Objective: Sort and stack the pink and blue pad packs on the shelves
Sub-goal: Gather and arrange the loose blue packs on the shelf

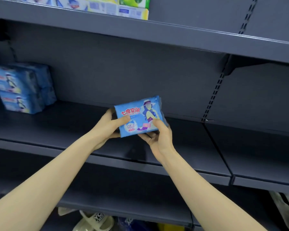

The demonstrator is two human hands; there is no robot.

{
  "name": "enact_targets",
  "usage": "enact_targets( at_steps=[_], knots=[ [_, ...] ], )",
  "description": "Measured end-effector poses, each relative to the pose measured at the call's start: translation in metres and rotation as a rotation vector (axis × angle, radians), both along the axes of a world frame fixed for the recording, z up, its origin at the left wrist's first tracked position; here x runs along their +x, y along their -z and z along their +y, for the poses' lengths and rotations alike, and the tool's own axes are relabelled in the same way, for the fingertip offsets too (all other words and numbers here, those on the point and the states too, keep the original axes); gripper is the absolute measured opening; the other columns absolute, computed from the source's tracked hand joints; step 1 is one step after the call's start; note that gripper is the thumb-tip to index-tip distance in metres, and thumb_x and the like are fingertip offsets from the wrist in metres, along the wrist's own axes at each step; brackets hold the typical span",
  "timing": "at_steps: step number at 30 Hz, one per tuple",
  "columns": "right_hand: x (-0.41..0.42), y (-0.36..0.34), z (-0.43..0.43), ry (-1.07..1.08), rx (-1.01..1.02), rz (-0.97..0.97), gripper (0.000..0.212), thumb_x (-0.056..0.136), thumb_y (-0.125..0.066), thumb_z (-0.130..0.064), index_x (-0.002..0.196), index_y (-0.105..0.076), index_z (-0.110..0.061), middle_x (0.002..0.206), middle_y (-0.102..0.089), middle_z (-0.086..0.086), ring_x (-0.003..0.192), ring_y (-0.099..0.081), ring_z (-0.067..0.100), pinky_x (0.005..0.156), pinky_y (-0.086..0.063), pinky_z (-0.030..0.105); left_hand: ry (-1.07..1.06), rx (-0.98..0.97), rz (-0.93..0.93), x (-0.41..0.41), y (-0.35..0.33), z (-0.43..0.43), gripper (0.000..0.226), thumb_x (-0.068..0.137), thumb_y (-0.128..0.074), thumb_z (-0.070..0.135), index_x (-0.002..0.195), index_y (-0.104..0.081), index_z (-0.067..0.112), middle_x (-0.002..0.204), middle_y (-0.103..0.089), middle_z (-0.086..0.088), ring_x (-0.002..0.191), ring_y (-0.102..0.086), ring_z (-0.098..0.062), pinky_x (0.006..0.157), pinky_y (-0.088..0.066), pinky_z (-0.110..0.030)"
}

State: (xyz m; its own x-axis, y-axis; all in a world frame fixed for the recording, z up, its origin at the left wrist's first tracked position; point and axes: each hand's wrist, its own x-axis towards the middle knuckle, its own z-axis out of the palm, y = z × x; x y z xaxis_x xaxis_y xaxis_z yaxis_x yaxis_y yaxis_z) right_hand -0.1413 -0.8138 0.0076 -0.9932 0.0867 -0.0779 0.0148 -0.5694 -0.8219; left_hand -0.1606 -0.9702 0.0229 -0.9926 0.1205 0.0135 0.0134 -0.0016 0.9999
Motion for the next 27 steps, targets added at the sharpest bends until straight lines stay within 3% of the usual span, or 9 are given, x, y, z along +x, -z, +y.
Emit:
enact_targets(
  at_steps=[2, 5, 8, 11, 14, 19, 22, 27],
  knots=[
    [-0.004, 0.0, -0.017, -0.03, 0.094, -0.04, 0.046, 0.082, -0.059, -0.012, 0.125, -0.046, -0.008, 0.107, -0.063, 0.011, 0.1, -0.061, 0.025, 0.08, -0.054, 0.045, -0.051, 0.015, 0.002, 0.002, 0.0, -0.02, 0.041, 0.088, -0.06, 0.015, 0.125, -0.041, 0.015, 0.11, -0.064, 0.0, 0.092, -0.066, -0.014, 0.069, -0.055, -0.033],
    [-0.009, -0.002, -0.038, -0.08, 0.306, -0.058, 0.047, 0.079, -0.062, -0.021, 0.122, -0.047, -0.013, 0.107, -0.063, 0.002, 0.102, -0.058, 0.016, 0.089, -0.047, 0.041, -0.133, -0.003, 0.026, 0.006, -0.002, -0.049, 0.042, 0.087, -0.061, 0.016, 0.124, -0.04, 0.016, 0.107, -0.063, 0.002, 0.089, -0.066, -0.013, 0.068, -0.056, -0.034],
    [-0.015, -0.008, -0.06, -0.093, 0.524, 0.067, 0.033, 0.082, -0.06, -0.015, 0.114, -0.052, -0.016, 0.106, -0.064, -0.002, 0.095, -0.059, 0.01, 0.082, -0.046, 0.026, -0.207, -0.061, 0.047, 0.01, -0.001, -0.077, 0.049, 0.086, -0.064, 0.017, 0.127, -0.038, 0.017, 0.111, -0.061, 0.0, 0.09, -0.065, -0.014, 0.07, -0.056, -0.035],
    [-0.023, -0.016, -0.085, -0.115, 0.71, 0.226, 0.056, 0.078, -0.065, -0.014, 0.13, -0.046, -0.019, 0.115, -0.06, -0.008, 0.102, -0.059, 0.008, 0.09, -0.049, 0.029, -0.249, -0.124, 0.061, 0.014, 0.003, -0.102, 0.053, 0.085, -0.064, 0.015, 0.131, -0.037, 0.016, 0.116, -0.058, -0.004, 0.093, -0.064, -0.016, 0.069, -0.055, -0.034],
    [-0.029, -0.023, -0.113, -0.215, 0.871, 0.322, 0.077, 0.08, -0.063, -0.009, 0.145, -0.025, -0.025, 0.107, -0.053, -0.018, 0.099, -0.056, 0.002, 0.084, -0.048, 0.021, -0.281, -0.161, 0.071, 0.017, 0.008, -0.13, 0.06, 0.085, -0.064, 0.013, 0.137, -0.033, 0.014, 0.118, -0.058, -0.007, 0.098, -0.062, -0.018, 0.068, -0.054, -0.032],
    [-0.043, -0.027, -0.161, -0.259, 1.093, 0.446, 0.077, 0.077, -0.065, -0.015, 0.144, -0.027, -0.024, 0.132, -0.049, 0.001, 0.118, -0.05, 0.017, 0.098, -0.045, 0.035, -0.328, -0.161, 0.081, 0.017, 0.008, -0.173, 0.047, 0.086, -0.062, 0.01, 0.129, -0.044, 0.015, 0.116, -0.061, -0.007, 0.102, -0.062, -0.021, 0.08, -0.054, -0.037],
    [-0.053, -0.029, -0.193, -0.277, 1.176, 0.503, 0.068, 0.078, -0.063, -0.016, 0.14, -0.036, -0.019, 0.134, -0.048, 0.003, 0.121, -0.047, 0.017, 0.1, -0.041, 0.032, -0.353, -0.158, 0.09, 0.014, 0.01, -0.201, 0.027, 0.089, -0.058, 0.01, 0.111, -0.052, 0.024, 0.111, -0.065, -0.002, 0.1, -0.064, -0.019, 0.086, -0.052, -0.035],
    [-0.071, -0.027, -0.242, -0.311, 1.23, 0.542, 0.066, 0.079, -0.064, -0.016, 0.139, -0.038, -0.015, 0.132, -0.051, 0.005, 0.119, -0.05, 0.021, 0.098, -0.043, 0.036, -0.385, -0.192, 0.057, 0.005, 0.016, -0.242, 0.02, 0.095, -0.05, 0.016, 0.113, -0.051, 0.025, 0.108, -0.065, 0.005, 0.096, -0.065, -0.012, 0.084, -0.05, -0.03]
  ],
)
